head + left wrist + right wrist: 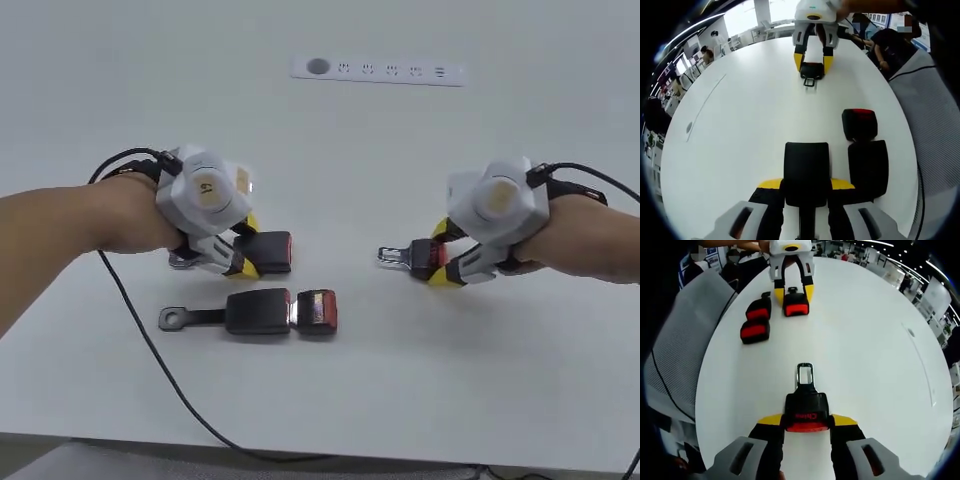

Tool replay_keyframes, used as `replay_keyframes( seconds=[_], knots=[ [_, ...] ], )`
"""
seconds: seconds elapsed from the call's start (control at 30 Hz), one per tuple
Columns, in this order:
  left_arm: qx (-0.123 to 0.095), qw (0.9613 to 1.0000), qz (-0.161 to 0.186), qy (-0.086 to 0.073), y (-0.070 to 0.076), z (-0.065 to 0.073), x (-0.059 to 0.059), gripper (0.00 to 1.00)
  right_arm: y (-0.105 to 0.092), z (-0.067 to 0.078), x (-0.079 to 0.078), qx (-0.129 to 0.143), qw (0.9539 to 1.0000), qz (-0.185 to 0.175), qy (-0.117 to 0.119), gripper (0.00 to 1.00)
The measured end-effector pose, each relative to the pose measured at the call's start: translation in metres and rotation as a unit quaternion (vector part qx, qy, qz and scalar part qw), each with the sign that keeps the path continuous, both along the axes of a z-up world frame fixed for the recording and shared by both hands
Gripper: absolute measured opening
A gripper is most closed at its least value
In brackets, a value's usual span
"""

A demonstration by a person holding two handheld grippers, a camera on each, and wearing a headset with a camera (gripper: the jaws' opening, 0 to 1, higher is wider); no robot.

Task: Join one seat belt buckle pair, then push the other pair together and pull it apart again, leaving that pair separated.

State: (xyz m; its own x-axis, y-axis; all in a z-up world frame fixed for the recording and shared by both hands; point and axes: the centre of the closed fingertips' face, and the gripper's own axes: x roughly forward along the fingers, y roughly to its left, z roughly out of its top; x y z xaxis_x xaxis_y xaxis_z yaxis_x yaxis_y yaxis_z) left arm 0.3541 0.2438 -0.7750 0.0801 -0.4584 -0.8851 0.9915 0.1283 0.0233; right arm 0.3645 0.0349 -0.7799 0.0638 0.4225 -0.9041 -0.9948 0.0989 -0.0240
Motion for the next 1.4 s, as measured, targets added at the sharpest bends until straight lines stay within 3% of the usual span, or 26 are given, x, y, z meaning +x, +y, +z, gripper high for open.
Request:
replay_keyframes(
  seconds=[0.17,0.23,0.3,0.43,0.53,0.63,0.7,0.77,0.8,0.93,1.03,1.07,1.1,1.2,1.33,1.37,1.4],
  knots=[
    [0.004,0.9999,0.014,-0.002,0.002,-0.001,0.002,0.36,-0.003,0.002,0.003,-0.009,0.9998,-0.013,-0.01,0.41],
    [0.007,0.9998,0.015,-0.003,0.004,0.0,0.001,0.42,-0.002,0.005,0.001,-0.006,0.9998,-0.019,-0.01,0.42],
    [-0.002,0.9995,0.031,0.006,0.01,0.0,0.002,0.45,-0.002,0.013,0.002,0.003,0.9995,-0.03,-0.013,0.43],
    [-0.028,0.9983,0.049,-0.009,0.008,0.022,-0.001,0.47,0.0,0.03,0.001,0.023,0.9981,-0.053,-0.021,0.45],
    [-0.046,0.9966,0.067,-0.018,0.014,0.031,-0.001,0.48,0.002,0.04,-0.002,0.042,0.996,-0.074,-0.029,0.47],
    [-0.057,0.9942,0.088,-0.026,0.014,0.045,-0.016,0.52,0.006,0.047,-0.017,0.059,0.9937,-0.09,-0.031,0.5],
    [-0.066,0.9921,0.103,-0.028,0.02,0.045,-0.019,0.54,0.006,0.049,-0.021,0.065,0.9916,-0.106,-0.036,0.53],
    [-0.077,0.9883,0.128,-0.031,0.028,0.046,-0.022,0.56,0.007,0.048,-0.03,0.073,0.9897,-0.119,-0.033,0.56],
    [-0.074,0.9885,0.129,-0.029,0.033,0.045,-0.026,0.59,0.007,0.048,-0.034,0.076,0.9885,-0.127,-0.033,0.56],
    [-0.091,0.9794,0.176,-0.039,0.042,0.054,-0.042,0.67,0.01,0.051,-0.051,0.1,0.9802,-0.168,-0.026,0.62],
    [-0.103,0.9741,0.199,-0.033,0.047,0.057,-0.057,0.7,0.008,0.055,-0.059,0.11,0.9752,-0.189,-0.033,0.67],
    [-0.113,0.9696,0.216,-0.02,0.055,0.05,-0.06,0.72,0.006,0.056,-0.06,0.115,0.9711,-0.206,-0.038,0.71],
    [-0.116,0.9665,0.228,-0.015,0.059,0.049,-0.065,0.75,0.005,0.056,-0.062,0.119,0.97,-0.209,-0.039,0.74],
    [-0.114,0.9627,0.245,-0.018,0.065,0.05,-0.075,0.79,-0.001,0.052,-0.072,0.122,0.9656,-0.227,-0.031,0.77],
    [-0.123,0.9529,0.276,-0.023,0.081,0.049,-0.078,0.82,-0.004,0.054,-0.086,0.125,0.9632,-0.236,-0.028,0.8],
    [-0.123,0.9522,0.279,-0.023,0.082,0.048,-0.079,0.83,-0.005,0.052,-0.087,0.127,0.9622,-0.24,-0.027,0.81],
    [-0.122,0.9502,0.286,-0.024,0.085,0.048,-0.083,0.84,-0.006,0.052,-0.089,0.133,0.9588,-0.25,-0.027,0.82]
  ],
)
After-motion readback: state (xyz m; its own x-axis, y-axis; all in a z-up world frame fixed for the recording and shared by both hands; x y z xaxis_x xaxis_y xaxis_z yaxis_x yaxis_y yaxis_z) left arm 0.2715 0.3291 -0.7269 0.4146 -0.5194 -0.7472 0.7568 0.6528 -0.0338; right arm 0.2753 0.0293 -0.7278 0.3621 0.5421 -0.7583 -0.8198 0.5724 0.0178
